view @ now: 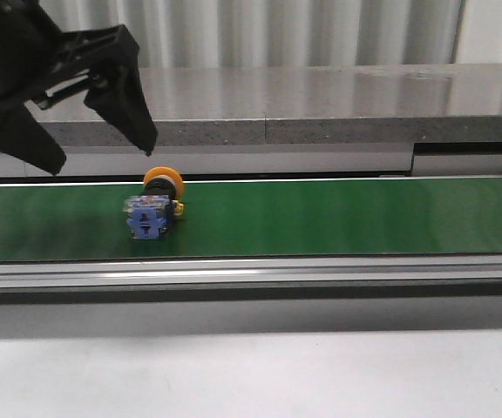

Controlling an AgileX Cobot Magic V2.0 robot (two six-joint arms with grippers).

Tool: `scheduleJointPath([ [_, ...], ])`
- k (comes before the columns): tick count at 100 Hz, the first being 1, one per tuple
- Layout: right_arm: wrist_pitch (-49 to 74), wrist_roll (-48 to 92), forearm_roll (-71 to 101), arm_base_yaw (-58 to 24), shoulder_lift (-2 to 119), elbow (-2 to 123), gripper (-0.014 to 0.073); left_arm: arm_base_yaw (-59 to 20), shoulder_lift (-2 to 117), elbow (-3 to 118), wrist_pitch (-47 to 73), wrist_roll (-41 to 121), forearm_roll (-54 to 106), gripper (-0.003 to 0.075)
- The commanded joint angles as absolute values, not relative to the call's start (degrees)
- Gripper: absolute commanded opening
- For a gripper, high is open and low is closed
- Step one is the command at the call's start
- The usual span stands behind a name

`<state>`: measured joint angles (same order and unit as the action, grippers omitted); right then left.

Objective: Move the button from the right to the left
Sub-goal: 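Lower the left gripper onto the button on the belt and close it, then lift the button with the left gripper and carry it over the blue tray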

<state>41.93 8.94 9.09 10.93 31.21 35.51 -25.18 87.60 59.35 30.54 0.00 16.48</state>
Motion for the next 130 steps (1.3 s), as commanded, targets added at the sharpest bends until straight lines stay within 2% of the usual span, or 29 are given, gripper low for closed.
scheduleJointPath([
  [1,38.3,9.2,9.6,10.7,31.2,37.1,-0.0067,-26.3,87.3,62.3,27.5,-2.4,14.7,0.0637],
  [52,38.3,9.2,9.6,10.7,31.2,37.1,-0.0067,-26.8,93.8,63.6,27.7,-2.4,12.5,0.0636],
  [60,38.3,9.2,9.6,10.7,31.2,37.1,-0.0067,-26.7,94.7,63.6,28.2,-2.4,12.4,0.0613],
  [67,38.3,9.2,9.6,10.7,31.2,37.1,-0.0067,-26.7,95.2,63.6,28.7,-2.4,12.0,0.0558],
  [76,38.3,9.2,9.6,10.7,31.2,37.1,-0.0067,-26.7,95.3,63.6,29.2,-2.4,11.2,0.0446],
  [83,38.3,9.2,9.6,10.7,31.2,37.1,-0.0067,-26.7,95.3,63.7,29.9,-2.4,10.3,0.0323],
  [95,38.3,9.2,9.6,10.7,31.2,37.1,-0.0067,-26.7,95.0,64.4,31.7,-2.4,7.6,0.0066],
  [96,38.3,9.2,9.6,10.7,31.2,37.1,-0.0067,-26.7,94.6,64.4,32.1,-2.4,7.1,0.0025],
  [97,38.3,9.2,9.6,10.7,31.2,37.1,-0.0067,-26.7,94.6,64.4,32.1,-2.4,7.1,0.0025],
  [99,38.3,9.2,9.6,10.7,31.2,37.1,-0.0067,-26.7,94.2,64.4,32.4,-2.4,6.5,-0.0023],
  [118,38.3,9.2,9.6,10.7,31.2,37.1,-0.0067,-24.4,87.8,64.4,34.4,-2.4,3.0,-0.002],
  [130,38.3,9.2,9.6,10.7,31.2,37.1,-0.0067,-19.4,82.3,64.2,36.7,-2.4,-1.2,-0.002],
])
